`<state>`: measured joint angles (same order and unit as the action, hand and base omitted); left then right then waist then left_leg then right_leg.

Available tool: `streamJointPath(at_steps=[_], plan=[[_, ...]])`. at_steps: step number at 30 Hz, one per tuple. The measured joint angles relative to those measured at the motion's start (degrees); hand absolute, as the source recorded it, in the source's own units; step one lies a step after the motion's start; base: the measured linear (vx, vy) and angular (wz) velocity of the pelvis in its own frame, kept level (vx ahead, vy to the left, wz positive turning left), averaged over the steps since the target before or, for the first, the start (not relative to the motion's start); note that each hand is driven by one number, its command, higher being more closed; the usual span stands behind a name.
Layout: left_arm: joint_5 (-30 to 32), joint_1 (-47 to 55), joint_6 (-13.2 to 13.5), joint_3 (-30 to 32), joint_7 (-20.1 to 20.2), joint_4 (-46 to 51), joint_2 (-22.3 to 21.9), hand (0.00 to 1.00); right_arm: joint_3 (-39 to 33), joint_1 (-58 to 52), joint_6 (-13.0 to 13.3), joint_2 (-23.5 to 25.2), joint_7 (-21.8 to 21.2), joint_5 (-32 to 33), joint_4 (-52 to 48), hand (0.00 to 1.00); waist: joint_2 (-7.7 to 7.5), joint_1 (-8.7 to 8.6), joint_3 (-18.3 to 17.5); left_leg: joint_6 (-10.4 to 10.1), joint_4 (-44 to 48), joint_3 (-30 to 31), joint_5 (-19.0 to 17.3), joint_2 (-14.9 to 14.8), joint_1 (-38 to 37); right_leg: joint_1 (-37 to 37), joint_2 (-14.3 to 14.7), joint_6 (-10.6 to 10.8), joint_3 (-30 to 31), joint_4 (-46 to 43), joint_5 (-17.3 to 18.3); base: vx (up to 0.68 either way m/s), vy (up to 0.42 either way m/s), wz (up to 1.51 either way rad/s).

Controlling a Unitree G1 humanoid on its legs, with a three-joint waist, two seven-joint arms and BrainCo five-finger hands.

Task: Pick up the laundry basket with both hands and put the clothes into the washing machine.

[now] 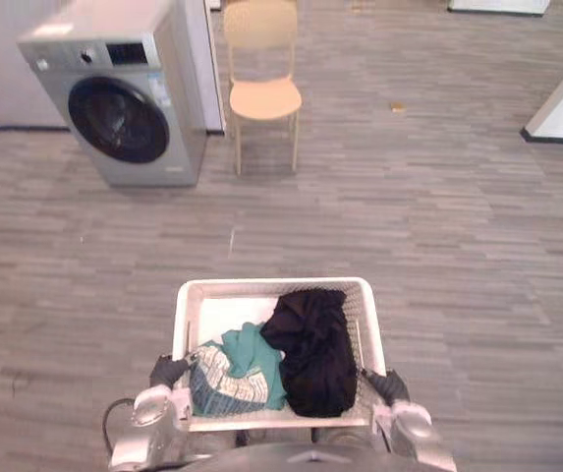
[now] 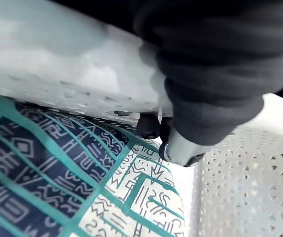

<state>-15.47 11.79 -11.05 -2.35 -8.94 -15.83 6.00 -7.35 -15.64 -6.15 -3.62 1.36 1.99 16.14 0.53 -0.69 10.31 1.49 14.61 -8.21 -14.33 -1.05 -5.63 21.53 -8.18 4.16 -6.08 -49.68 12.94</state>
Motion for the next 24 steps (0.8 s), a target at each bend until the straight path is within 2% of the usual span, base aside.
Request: streamJointPath(at_steps=[1,2,3,4,5,6,7,8,9,10,11,12,13,14,15,16,17,18,19,20,21,22,23,24], plan=[[0.08,-1.44,-0.03,-0.57,0.09,0.29,0.31,1.0,-1.22,-0.75,-0.14,0.58,0.1,0.44,-0.87,1.0,0.4,-0.82,-0.33,-0.87,0.13,1.34,-2.24,-0.05,-1.61,0.38,-0.88,0.09,-2.18,15.54,-2.2,0.65,-0.126,0.79],[0.14,-1.88,-0.08,-1.2,0.22,0.35,0.61,1.0,-2.05,-1.53,-0.35,1.18,0.22,0.44,-1.68,1.0,-0.25,-0.83,-0.79,-1.53,0.23,2.04,-4.31,0.01,-3.81,0.39,-1.3,0.36,-2.55,24.59,-5.1,0.57,-0.146,0.6],[0.22,-1.76,-0.13,-1.39,0.28,0.35,0.63,1.0,-2.08,-2.22,-0.33,1.21,0.24,0.44,-2.02,1.0,-0.69,-0.88,-1.23,-1.95,0.34,2.31,-5.86,-0.04,-5.41,0.6,-1.28,0.4,-2.26,27.8,-6.61,0.66,-0.208,0.47],[0.8,-0.78,-0.35,-1.57,0.35,0.28,0.13,1.0,-1.82,-2.87,-0.42,0.69,0.38,0.45,-2.21,1.0,-0.47,-1.6,-1.95,-2.22,0.38,3.67,-8.92,-1.13,-9.42,0.67,-1.04,-0.58,-1.81,25.49,-9.09,0.75,-0.235,0.48],[1.17,0.32,-0.33,-0.78,0.4,0.78,-1.0,1.0,-1.84,-3.69,-0.11,0.9,0.4,0.42,-2.24,1.0,-0.59,-1.98,-3.24,-1.89,4.8,3.66,-10.02,-1.95,-9.99,0.86,-0.01,-0.92,-1.94,20.59,-9.16,0.76,-0.262,0.59],[2.2,0.44,-0.3,-0.25,0.5,1.56,-2.6,1.0,-2.02,-2.76,-0.38,0.17,0.44,0.39,-2.41,1.0,1.4,-2.72,-3.1,-1.32,22.94,3.19,-9.01,-6.22,-3.33,0.24,1.02,-2.8,-3.03,15.9,-6.77,0.89,-0.295,0.38],[2.39,0.89,-0.36,-0.11,0.56,1.61,-4.51,1.0,-2.16,-2.59,-0.56,-2.12,0.34,0.44,-2.63,1.0,5.48,-2.18,-3.29,-2.6,40.07,3.32,0.68,-12.03,4.41,-2.46,4.13,-4.42,-5.33,15.4,-3.44,0.71,-0.247,0.11],[2.39,1.57,-0.39,0.02,0.6,1.62,-5.06,1.0,-1.99,-2.66,-0.99,-2.86,0.23,0.48,-2.96,1.0,6.27,-1.75,-2.81,-2.29,45.8,3.17,9.56,-14.47,7.31,-4.12,5.92,-5.07,-5.19,15.68,-1.8,0.87,-0.249,-0.27],[2.31,3.07,-0.5,0.06,0.62,1.53,-5.32,1.0,-1.27,-2.66,-1.73,-3.3,0.23,0.38,-3.32,1.0,7.73,-0.6,-2.34,-2.6,54.55,3.34,16.07,-17.25,11.47,-8.71,7.77,-6.1,-4.96,16.87,0.87,0.61,-0.134,-0.34],[2.31,3.64,-0.62,0.05,0.64,1.53,-5.51,1.0,-1.27,-2.67,-1.97,-3.31,0.29,0.37,-3.17,1.0,7.85,-0.06,-2.16,-2.31,57.52,3.14,14.79,-17.78,13.65,-11.23,8.27,-6.42,-4.76,17.77,2.07,0.76,-0.15,-0.33],[2.3,4.54,-0.79,0.07,0.63,1.49,-5.26,1.0,-1.09,-2.97,-2.22,-3.37,0.44,0.38,-2.46,1.0,7.16,0.72,-1.81,-1.68,59.27,1.41,11.54,-17.63,17.05,-16.13,8.48,-6.64,-3.97,20.21,3.89,0.75,-0.138,-0.22],[2.11,5.28,-0.55,0.32,0.6,1.6,-4.95,1.0,-0.35,-2.77,-2.74,-3.65,0.49,0.43,-2.3,1.0,6.38,1.1,-1.42,-1.56,56.03,-1.77,7.98,-17.58,19.97,-21.39,8.67,-6.7,-3.06,24.47,4.65,0.77,-0.142,-0.23],[2.12,5.24,-0.13,0.53,0.87,2.42,-4.83,1.0,-0.16,-2.6,-2.75,-3.62,0.51,0.72,-2.27,1.0,5.95,1.58,-1.52,-1.74,52.64,-3.87,6.27,-17.48,21.15,-23.57,8.71,-6.67,-2.34,26.6,4.71,0.77,-0.117,-0.47],[1.99,5.13,-0.1,1.18,0.92,2.81,-4.66,1.0,0.14,-1.09,-2.6,-3.68,0.46,1.08,-2.09,1.0,5.12,2.66,-2.02,-2.81,41.75,-7.62,3.81,-16.4,22.95,-26.76,8.43,-6.11,-0.65,30.53,4.38,0.79,-0.069,-0.66],[1.52,4.91,0.03,2.07,0.93,2.79,-4.93,1.0,0.37,0.68,-2.44,-3.92,0.41,0.96,-1.45,1.0,4.86,3.21,-2.17,-3.65,30.55,-8.75,3.7,-14.85,23.92,-28.98,8.28,-6.08,0.44,33.24,4.36,0.78,-0.035,-0.82],[1.18,4.46,0.15,2.47,0.93,2.67,-5.26,1.0,0.4,2.18,-2.38,-4.15,0.38,0.87,-0.91,1.0,4.78,3.75,-2.18,-5.18,18.97,-9.36,5.38,-13.32,24.37,-31.43,8.2,-6.04,1.43,35.87,4.37,0.8,0.036,-0.69],[1.07,4.05,0.16,2.75,0.92,2.58,-5.68,1.0,0.28,3.98,-2.2,-4.49,0.37,0.85,0.81,1.0,4.93,4.02,-2.25,-7.05,5.5,-9.24,9.85,-12.16,25.61,-34.45,8.29,-5.93,2.48,38.56,4.36,0.79,0.119,-0.55],[1.08,3.76,0.27,2.55,0.8,2.06,-5.71,1.0,0.42,4.66,-2.15,-4.94,0.38,0.83,2.02,1.0,5.23,4.01,-2.82,-8.21,0.89,-8.94,12.63,-11.19,27.15,-35.74,8.95,-4.11,3.42,39.49,4.67,0.94,0.207,-0.46],[1.08,3.01,0.57,2.14,0.67,1.18,-5.57,1.0,0.44,4.78,-1.63,-5.43,0.33,0.88,3.14,1.0,5.36,4.02,-3.64,-6.8,-2.05,-8.91,15.12,-9.59,28.54,-38.05,8.56,-1.44,5.05,38.89,6.23,0.96,0.291,-0.55],[1.07,2.91,0.79,2.37,0.52,-0.91,-5.29,1.0,0.44,5.0,-1.58,-5.06,0.37,0.38,4.21,1.0,4.58,4.54,-4.85,-1.59,-1.23,-6.15,22.81,-7.25,27.75,-38.54,7.06,0.08,6.85,35.63,7.99,0.99,0.324,-0.41],[1.11,1.69,0.51,2.83,0.33,-3.01,-4.11,1.0,0.55,5.42,-1.76,-3.21,0.49,-0.2,6.17,1.0,-0.17,3.57,-6.38,1.65,-0.27,-6.66,21.53,-2.83,26.34,-35.36,2.6,1.36,8.47,26.28,7.98,0.84,0.274,-0.23],[1.11,1.38,0.17,2.86,0.38,-3.01,-3.65,1.0,0.39,5.5,-1.67,-3.01,0.42,-0.19,6.55,1.0,-1.42,3.24,-6.44,2.18,-0.07,-7.05,20.19,-1.68,25.24,-32.77,1.22,4.02,9.27,19.38,6.0,0.66,0.203,0.11],[1.09,1.31,0.13,2.8,0.45,-3.08,-2.98,1.0,0.27,5.31,-1.48,-2.56,0.3,-0.17,7.53,1.0,-2.95,2.45,-5.87,2.16,1.15,-7.45,17.55,-0.24,23.32,-28.72,0.52,8.14,10.66,8.93,-0.51,0.64,0.171,0.29],[1.11,0.86,-0.25,2.17,0.36,-3.53,-2.36,1.0,-0.05,4.53,-1.49,-1.69,0.32,-0.23,7.77,1.0,-4.1,1.82,-5.39,2.12,1.45,-6.59,14.42,1.27,20.02,-23.97,0.47,12.82,12.16,-3.21,-11.52,0.76,0.172,0.49]])
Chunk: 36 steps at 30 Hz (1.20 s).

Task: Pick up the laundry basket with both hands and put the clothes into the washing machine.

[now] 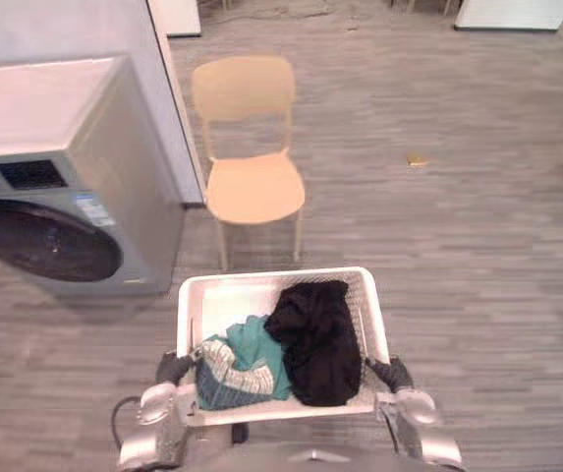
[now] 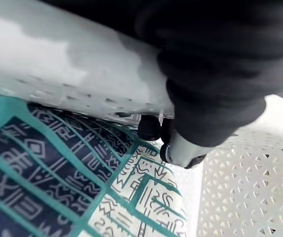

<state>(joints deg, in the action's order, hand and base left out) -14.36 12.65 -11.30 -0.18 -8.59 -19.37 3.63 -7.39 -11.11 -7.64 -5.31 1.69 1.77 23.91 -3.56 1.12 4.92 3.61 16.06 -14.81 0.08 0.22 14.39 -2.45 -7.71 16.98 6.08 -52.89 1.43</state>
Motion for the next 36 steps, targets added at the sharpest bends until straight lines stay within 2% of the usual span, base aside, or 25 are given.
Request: streamJointPath(at_steps=[1,2,4,5,7,8,9,10,11,12,14,16,17,18,20,23,24,26,27,28,29,30,32,34,36], plan=[[0.03,-0.04,-0.39,-0.28,-0.16,-0.12,0.33,1.0,0.15,-0.82,-0.05,0.31,-0.02,-0.08,-0.04,1.0,-0.03,-0.42,0.57,0.09,-0.14,1.12,-2.42,0.59,-4.2,4.59,0.51,-0.56,0.12,-10.75,-0.43,0.73,0.133,0.43],[0.03,0.28,-0.62,-0.44,-0.29,-0.11,0.3,1.0,0.3,-1.34,-0.07,0.19,-0.05,-0.12,-0.41,1.0,0.5,-0.35,0.96,0.11,-0.24,1.52,-3.48,0.54,-6.66,6.72,0.97,-1.8,-0.23,-14.9,0.39,0.75,0.082,0.31],[0.05,0.63,-1.0,-1.14,-0.82,0.81,0.45,1.0,0.48,-3.27,-0.04,0.2,-0.2,-0.12,-3.05,1.0,4.0,-0.38,2.82,-0.52,-2.05,3.73,-7.17,-1.1,-16.2,13.87,2.02,-10.13,-4.62,-18.2,6.04,0.6,0.014,0.23],[0.05,0.62,-1.02,-1.15,-0.85,1.37,0.59,1.0,0.5,-3.81,0.0,0.35,-0.21,0.02,-4.03,1.0,4.64,-0.51,2.84,-1.16,-2.57,4.13,-8.32,-1.54,-17.72,16.08,1.8,-11.41,-5.91,-16.29,7.61,0.48,-0.081,0.36],[0.04,0.41,-1.01,-1.25,-0.95,3.26,1.14,1.0,0.56,-4.79,-0.01,1.4,-0.19,0.06,-7.01,1.0,4.73,-1.39,3.1,-2.23,-2.97,5.64,-11.64,-1.79,-20.62,21.28,-0.48,-12.04,-9.07,-3.78,10.17,0.44,-0.147,0.43],[0.02,0.18,-0.99,-1.17,-0.94,3.5,1.28,1.0,0.57,-5.26,-0.1,1.52,-0.09,0.07,-8.84,1.0,4.56,-1.79,3.06,-3.64,-1.77,6.74,-15.08,-2.24,-21.84,21.52,-2.54,-12.05,-12.65,12.86,9.1,0.43,-0.249,0.55],[0.03,0.35,-1.15,-1.16,-0.92,4.09,1.43,1.0,0.71,-6.2,-0.11,1.58,0.03,0.08,-9.88,1.0,4.54,-1.91,2.97,-4.46,-0.29,7.39,-17.32,-2.45,-22.5,20.41,-3.07,-12.53,-14.27,22.81,6.95,0.45,-0.275,0.51],[0.07,0.89,-1.32,-1.12,-0.94,4.89,1.51,1.0,1.04,-6.75,-0.11,1.52,0.07,0.16,-10.12,1.0,3.62,-1.93,2.54,-5.45,0.3,7.77,-18.76,-2.33,-23.19,19.99,-3.32,-13.36,-14.24,26.82,5.2,0.54,-0.325,0.38],[0.12,1.75,-1.47,-1.17,-0.96,5.0,0.82,1.0,1.26,-6.86,-0.28,1.13,0.15,0.15,-10.07,1.0,3.29,-1.99,1.6,-6.31,1.18,8.74,-21.48,-3.82,-25.24,19.39,-2.27,-14.05,-13.44,24.2,1.01,0.58,-0.316,0.16],[0.36,2.56,-1.74,-1.21,-0.92,5.07,-0.48,1.0,1.52,-6.65,-0.67,-0.24,0.16,0.08,-10.51,1.0,5.66,-1.46,0.6,-6.54,2.93,8.37,-21.61,-5.82,-26.01,19.14,-0.55,-14.72,-14.71,21.78,5.25,0.68,-0.343,0.18],[0.86,2.17,-1.74,-1.15,-0.87,5.36,-2.75,1.0,1.46,-6.73,-0.96,-1.96,0.18,0.17,-12.18,1.0,6.94,-2.56,0.84,-6.63,15.15,8.59,-19.53,-8.37,-21.42,17.04,-0.3,-15.54,-17.28,20.82,8.24,0.53,-0.266,0.35],[0.97,2.52,-1.74,-0.99,-0.72,6.01,-3.77,1.0,1.23,-7.48,-1.09,-3.08,0.18,0.23,-15.04,1.0,7.77,-1.59,2.14,-7.69,35.0,8.5,-9.84,-12.58,-13.86,12.31,0.61,-17.42,-18.97,20.62,10.6,0.48,-0.222,0.14],[0.96,2.73,-1.74,-1.13,-0.7,6.5,-4.16,1.0,1.23,-7.86,-1.27,-3.59,0.28,0.27,-16.22,1.0,8.62,-1.09,1.98,-7.83,41.94,8.47,-8.06,-14.43,-10.66,10.16,1.42,-17.84,-19.53,21.68,11.3,0.45,-0.134,-0.07],[0.93,2.72,-1.72,-1.17,-0.66,7.57,-4.26,1.0,1.2,-7.85,-1.3,-3.82,0.33,0.59,-17.43,1.0,9.03,-1.0,2.19,-7.24,47.24,7.39,-8.16,-15.96,-7.68,6.81,2.06,-17.88,-20.01,24.48,11.54,0.43,-0.096,0.01],[0.47,2.61,-1.08,-1.04,-0.59,9.29,-3.81,1.0,1.29,-8.0,-1.29,-3.54,0.35,0.87,-20.22,1.0,8.6,-0.89,2.34,-6.76,46.33,4.47,-8.59,-17.57,-4.41,3.02,1.97,-17.53,-20.22,28.65,11.32,0.43,-0.055,0.02],[-0.3,1.85,0.16,-0.95,-0.58,10.4,-3.74,1.0,1.23,-7.7,-1.26,-3.69,0.94,1.62,-23.9,1.0,8.08,0.36,2.48,-6.62,29.72,2.11,-9.82,-19.82,-3.99,0.0,1.2,-17.2,-19.0,31.71,11.09,0.34,0.064,-0.23],[-0.45,1.6,0.23,-0.94,-0.6,11.07,-3.71,1.0,1.23,-7.65,-1.27,-3.85,1.05,2.19,-25.13,1.0,7.68,0.43,2.66,-6.97,19.85,2.04,-9.56,-19.79,-5.28,-0.37,0.23,-17.17,-18.38,31.81,11.07,0.31,0.211,-0.3],[-0.78,1.38,0.95,-1.0,-0.61,12.06,-3.6,1.0,1.21,-6.44,-1.17,-4.62,1.06,2.78,-25.4,1.0,7.31,0.39,2.55,-7.49,5.65,2.43,-5.9,-19.15,-7.49,0.65,-1.19,-16.26,-16.82,31.17,11.19,0.24,0.253,-0.44],[-1.33,0.74,1.34,-1.17,-0.78,12.04,-3.65,1.0,1.19,-5.14,-1.16,-5.12,1.24,2.83,-25.52,1.0,7.39,0.31,2.51,-8.32,0.84,2.48,0.51,-18.66,-7.91,1.36,-2.15,-13.04,-14.91,30.56,11.97,0.26,0.368,-0.59],[-1.63,-0.2,1.43,-1.44,-1.08,11.86,-3.58,1.0,1.2,-3.68,-1.14,-5.66,1.4,2.86,-24.94,1.0,8.08,0.14,2.14,-12.86,-0.9,2.19,1.82,-18.5,-7.87,2.2,-2.77,-9.78,-13.01,30.1,13.08,0.25,0.42,-0.46],[-1.7,-1.03,1.42,-1.45,-1.24,11.73,-3.08,1.0,1.2,-2.88,-1.15,-5.67,1.43,2.85,-24.54,1.0,7.88,-0.36,2.02,-14.81,-1.5,2.19,-0.03,-17.5,-8.66,2.63,-3.44,-9.04,-12.79,29.85,13.03,0.22,0.425,-0.14],[-1.76,-3.16,1.44,-1.63,-1.49,11.84,-0.83,1.0,1.15,-0.92,-1.18,-4.04,1.57,2.91,-23.64,1.0,4.89,-1.33,3.23,-13.32,-1.87,1.81,0.33,-14.48,-8.48,3.17,-6.38,-8.03,-11.99,30.17,11.66,0.12,0.313,0.03],[-2.56,-5.58,1.59,-1.41,-1.66,11.91,2.38,1.0,2.48,1.73,-1.18,-3.22,1.48,3.02,-23.34,1.0,2.85,-1.08,3.56,-12.15,-3.0,0.41,0.0,-12.6,-7.13,4.83,-7.67,-7.57,-10.3,33.64,7.82,0.07,0.304,-0.18],[-3.49,-9.24,1.86,-1.07,-2.58,11.9,4.17,1.0,2.76,6.73,-1.18,-3.32,1.56,3.15,-22.49,1.0,2.82,-1.03,4.39,-10.78,-3.01,0.37,0.17,-11.72,-3.94,6.79,-8.06,-6.61,-9.91,37.71,2.95,0.0,0.287,-0.13],[-3.64,-13.61,2.74,-1.1,-3.4,11.79,5.66,1.0,2.85,12.88,-1.02,-4.66,2.2,3.94,-20.71,1.0,3.16,-0.93,7.24,-9.76,-3.1,0.42,0.89,-11.08,-1.47,8.73,-8.26,-6.46,-9.92,38.8,0.78,-0.11,0.211,0.02]])
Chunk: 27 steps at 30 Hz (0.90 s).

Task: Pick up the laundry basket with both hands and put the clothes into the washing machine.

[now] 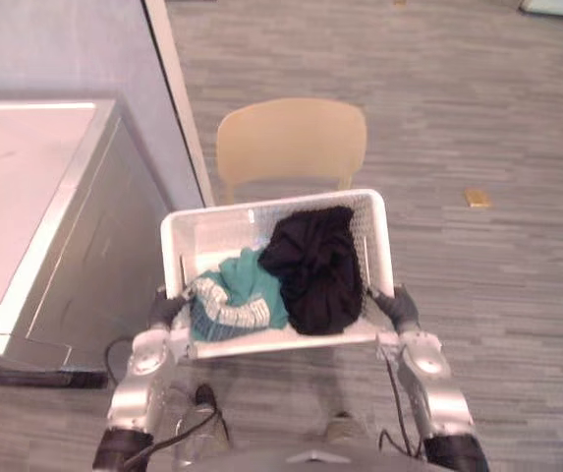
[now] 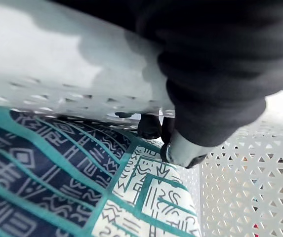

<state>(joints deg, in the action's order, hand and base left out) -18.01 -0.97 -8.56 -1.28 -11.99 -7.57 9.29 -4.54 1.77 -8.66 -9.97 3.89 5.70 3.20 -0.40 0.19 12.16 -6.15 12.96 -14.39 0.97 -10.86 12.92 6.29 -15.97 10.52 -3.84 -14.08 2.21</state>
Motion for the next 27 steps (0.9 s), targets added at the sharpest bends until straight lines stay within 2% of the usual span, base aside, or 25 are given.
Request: streamJointPath(at_steps=[2,4,7,9,13,20,27], plan=[[-1.09,-5.74,0.75,-0.51,-0.61,-1.76,1.9,1.0,0.2,6.72,0.04,-2.09,0.64,1.96,3.32,1.0,-0.03,0.27,1.47,0.61,-0.02,0.23,1.23,0.48,4.16,3.06,-0.34,0.0,-0.07,0.97,-0.17,-0.15,0.101,0.05],[-2.89,-14.5,1.1,-1.38,-1.74,-7.8,4.25,1.0,2.15,15.94,0.02,-6.24,2.36,3.9,7.89,1.0,0.57,0.53,5.41,0.91,-0.6,0.52,3.41,0.53,7.17,5.6,-0.18,0.6,-0.09,2.14,-0.35,-0.18,0.028,-0.03],[-5.61,-24.6,1.03,-3.86,-2.46,-14.66,6.61,1.0,3.53,24.66,-0.14,-11.23,3.41,5.34,12.18,1.0,1.06,0.33,9.02,0.76,-5.15,0.56,7.42,0.36,9.09,9.23,0.58,1.82,-0.07,2.37,-0.85,-0.2,-0.015,-0.04],[-6.86,-29.07,1.03,-4.53,-2.8,-17.21,6.95,1.0,3.91,27.75,-0.18,-12.62,4.94,5.91,13.55,1.0,1.16,0.2,10.42,0.52,-8.03,0.28,9.64,0.11,9.41,10.91,1.16,2.47,-0.01,2.18,-1.16,-0.17,-0.049,-0.03],[-9.63,-41.82,0.98,-6.69,-3.32,-25.99,9.55,1.0,5.63,37.5,-0.47,-15.0,7.68,8.16,18.74,1.0,1.12,0.08,11.04,0.41,-13.17,-1.61,13.95,-0.98,11.58,17.8,2.47,2.04,1.26,-0.65,-1.59,-0.11,-0.056,-0.19],[-12.42,-59.17,1.07,-6.7,-4.41,-36.7,13.75,1.0,8.24,56.45,-0.67,-16.83,9.44,8.6,25.94,1.0,1.2,-0.04,11.98,0.33,-14.23,-3.44,15.98,-2.72,17.08,25.81,3.57,1.51,2.56,-2.64,-2.27,-0.03,-0.061,-0.17],[-13.28,-65.15,1.52,-6.44,-4.91,-40.3,14.99,1.0,11.13,68.54,-0.69,-18.45,9.36,8.59,36.53,1.0,1.21,0.83,12.92,0.28,-13.78,-5.06,16.56,-3.45,21.32,31.07,4.14,1.58,3.06,-3.29,-2.81,0.03,-0.029,-0.12]])
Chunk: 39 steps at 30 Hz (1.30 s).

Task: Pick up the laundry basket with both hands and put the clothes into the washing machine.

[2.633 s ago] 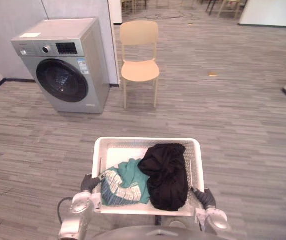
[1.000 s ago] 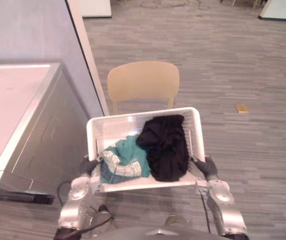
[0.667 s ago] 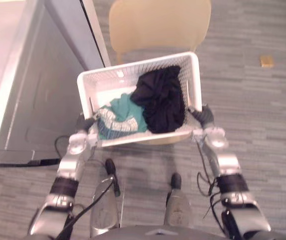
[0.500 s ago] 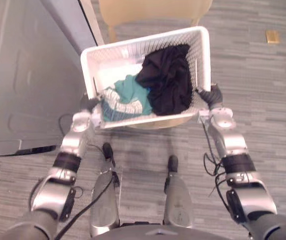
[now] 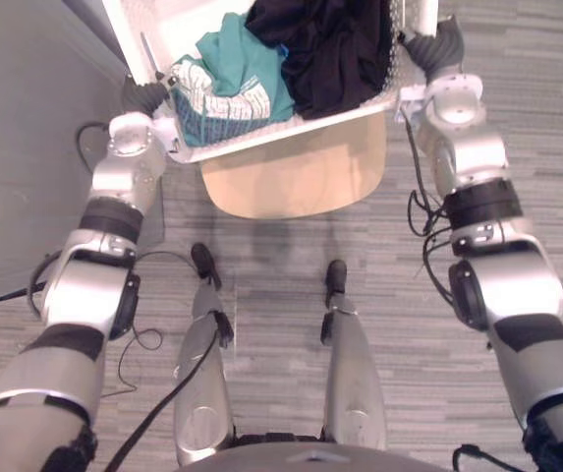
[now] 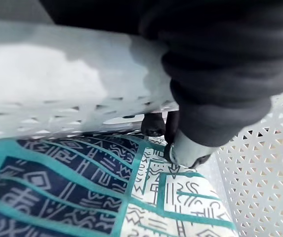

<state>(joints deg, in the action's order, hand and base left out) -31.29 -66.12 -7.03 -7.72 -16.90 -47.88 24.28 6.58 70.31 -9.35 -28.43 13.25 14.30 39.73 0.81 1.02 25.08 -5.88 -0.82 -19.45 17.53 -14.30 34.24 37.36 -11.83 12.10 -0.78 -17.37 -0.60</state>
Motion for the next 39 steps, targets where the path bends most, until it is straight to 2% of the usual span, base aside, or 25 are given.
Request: streamJointPath(at_steps=[1,5,6,8,9,12,20,29,33,37,39], plan=[[0.0,-1.51,0.38,-0.25,0.06,-0.05,-0.01,1.0,0.12,1.04,0.01,-0.74,-0.03,0.0,1.42,1.0,0.0,0.76,0.01,0.0,0.64,-0.2,0.0,-0.35,1.06,0.95,0.17,-0.14,0.02,-0.02,-0.2,0.01,-0.016,-0.13],[-0.02,-4.73,0.48,-0.25,-0.08,-0.67,1.4,1.0,1.58,4.41,0.01,-0.84,-0.02,0.06,4.59,1.0,-0.01,0.72,0.02,-0.32,0.74,-0.87,-0.25,-0.61,3.47,3.69,0.22,-0.28,0.14,-0.09,-1.0,-0.03,0.008,-0.07],[-0.03,-5.9,0.48,-0.26,-0.08,-0.74,1.82,0.0,1.89,5.18,0.01,-1.03,-0.1,0.1,5.48,1.0,-0.01,0.72,0.02,-0.48,0.74,-1.23,-0.13,-0.73,4.47,4.72,0.23,-0.28,0.16,-0.1,-1.35,-0.04,0.021,-0.03],[-0.02,-7.92,0.32,-0.69,0.07,-2.37,2.21,0.0,2.81,5.96,-0.25,-1.29,-0.13,0.21,7.56,1.0,-0.02,0.66,0.05,-0.24,0.73,-2.28,0.42,-1.16,5.64,5.74,0.35,-0.29,0.03,0.05,-1.86,-0.02,0.009,0.0],[-0.02,-8.5,0.25,-1.15,0.07,-2.83,2.61,0.0,3.55,6.8,-0.76,-1.3,-0.23,1.1,9.27,0.0,-0.04,0.65,0.28,-0.01,0.72,-2.53,0.67,-1.17,5.9,6.09,0.36,-0.29,0.12,0.12,-2.15,-0.02,0.008,-0.05],[0.03,-10.24,0.06,-1.31,-0.1,-3.0,4.03,0.0,4.09,7.74,-0.69,-0.45,-0.02,1.43,10.7,0.0,-0.07,0.19,0.34,0.86,0.72,-2.6,1.5,-1.25,6.96,6.97,0.58,-0.33,0.15,0.3,-2.54,-0.01,0.003,-0.03],[0.01,-12.29,-0.01,-1.33,-0.43,-4.6,5.11,0.0,6.31,9.99,-0.56,-0.86,-0.26,3.89,11.73,0.0,-0.07,0.24,0.34,0.93,0.73,-2.68,1.56,-1.69,7.25,7.22,1.02,-0.35,-0.03,0.83,-2.64,0.03,-0.022,-0.04],[-0.84,-13.5,-0.48,-2.58,-0.14,-4.53,6.73,0.0,6.9,10.02,-0.56,-2.14,-1.95,3.84,11.37,0.0,-0.07,0.18,0.34,0.93,1.41,-2.58,1.5,-1.98,7.8,7.6,1.01,-0.35,-0.08,0.56,-2.63,0.01,-0.022,0.0],[-1.92,-13.05,-0.61,-2.58,0.07,-4.27,9.04,0.0,6.98,9.69,-0.59,-5.13,-2.89,3.86,10.64,0.0,-0.1,0.17,0.36,1.06,2.38,-2.55,1.35,-2.35,7.97,7.77,1.09,-0.36,-0.12,-0.17,-2.62,0.0,-0.044,-0.01],[-2.33,-8.27,-0.51,-2.04,0.65,0.67,12.63,0.0,6.7,6.82,-0.58,-9.0,-3.48,3.42,7.4,0.0,-0.21,0.01,0.43,1.15,4.15,-2.55,0.29,-2.66,7.99,7.75,1.07,-0.41,-0.02,-1.19,-2.55,-0.03,-0.048,-0.01],[-2.38,-5.17,0.1,0.71,0.89,2.85,14.52,0.0,6.17,4.02,-0.58,-11.29,-3.81,3.42,5.18,0.0,-0.28,-0.06,0.47,1.15,5.58,-2.51,-0.43,-2.97,7.99,7.59,1.06,-0.6,-0.01,-1.76,-2.39,-0.05,-0.055,-0.03]])
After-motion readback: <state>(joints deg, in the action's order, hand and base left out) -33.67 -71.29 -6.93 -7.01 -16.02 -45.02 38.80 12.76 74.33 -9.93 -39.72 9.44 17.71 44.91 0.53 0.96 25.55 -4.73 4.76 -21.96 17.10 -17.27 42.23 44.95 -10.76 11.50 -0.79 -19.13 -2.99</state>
